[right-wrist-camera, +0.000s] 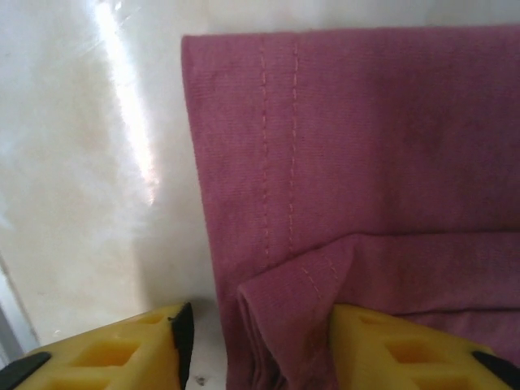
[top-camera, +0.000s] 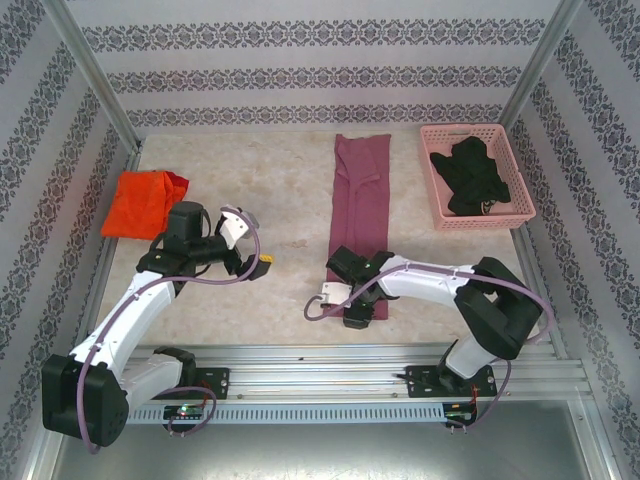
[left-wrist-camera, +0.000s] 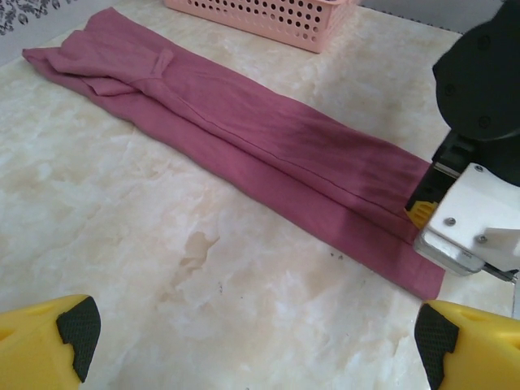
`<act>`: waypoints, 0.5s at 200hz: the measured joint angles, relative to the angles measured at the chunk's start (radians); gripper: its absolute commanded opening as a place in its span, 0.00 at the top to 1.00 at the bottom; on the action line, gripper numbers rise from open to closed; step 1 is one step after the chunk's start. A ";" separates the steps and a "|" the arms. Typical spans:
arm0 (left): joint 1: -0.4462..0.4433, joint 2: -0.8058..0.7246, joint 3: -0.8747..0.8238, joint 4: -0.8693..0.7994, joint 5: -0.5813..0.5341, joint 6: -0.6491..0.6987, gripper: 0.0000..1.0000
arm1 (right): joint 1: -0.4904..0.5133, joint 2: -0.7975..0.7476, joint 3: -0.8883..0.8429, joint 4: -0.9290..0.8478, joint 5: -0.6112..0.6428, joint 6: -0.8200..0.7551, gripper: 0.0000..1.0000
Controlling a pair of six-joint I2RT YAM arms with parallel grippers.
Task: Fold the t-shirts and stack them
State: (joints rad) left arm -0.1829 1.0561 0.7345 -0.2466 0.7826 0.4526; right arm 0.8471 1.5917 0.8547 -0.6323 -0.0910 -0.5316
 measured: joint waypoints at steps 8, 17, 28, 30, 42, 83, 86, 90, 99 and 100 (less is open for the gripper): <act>0.000 0.000 0.000 -0.008 0.001 0.010 0.00 | 0.000 0.009 0.005 0.000 0.011 -0.002 0.63; 0.000 0.000 0.000 -0.013 0.003 0.017 0.00 | 0.000 0.016 0.012 0.000 0.026 0.000 0.76; 0.000 0.000 -0.002 -0.016 0.003 0.023 0.00 | 0.000 0.025 0.021 0.003 0.043 -0.011 1.00; 0.000 0.000 -0.002 -0.017 0.003 0.023 0.00 | 0.000 0.026 0.023 0.002 0.049 -0.007 1.00; 0.000 0.000 -0.004 -0.021 0.003 0.027 0.00 | 0.000 0.031 0.039 -0.008 0.058 -0.011 1.00; 0.000 0.000 -0.005 -0.037 0.011 0.056 0.00 | 0.002 0.016 0.038 -0.019 0.052 -0.017 1.00; 0.000 0.000 -0.006 -0.039 0.013 0.060 0.00 | 0.002 0.012 0.038 -0.024 0.047 -0.018 1.00; 0.000 0.000 -0.007 -0.040 0.018 0.066 0.00 | 0.002 0.005 0.038 -0.031 0.038 -0.018 1.00; 0.000 0.000 -0.011 -0.043 0.024 0.076 0.00 | 0.002 -0.019 0.038 -0.049 0.013 -0.018 1.00; 0.000 0.000 -0.011 -0.044 0.025 0.077 0.00 | 0.002 -0.022 0.039 -0.051 0.011 -0.018 1.00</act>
State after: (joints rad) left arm -0.1833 1.0557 0.7231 -0.2905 0.8074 0.5301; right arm 0.8490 1.5696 0.8932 -0.6830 -0.0795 -0.5495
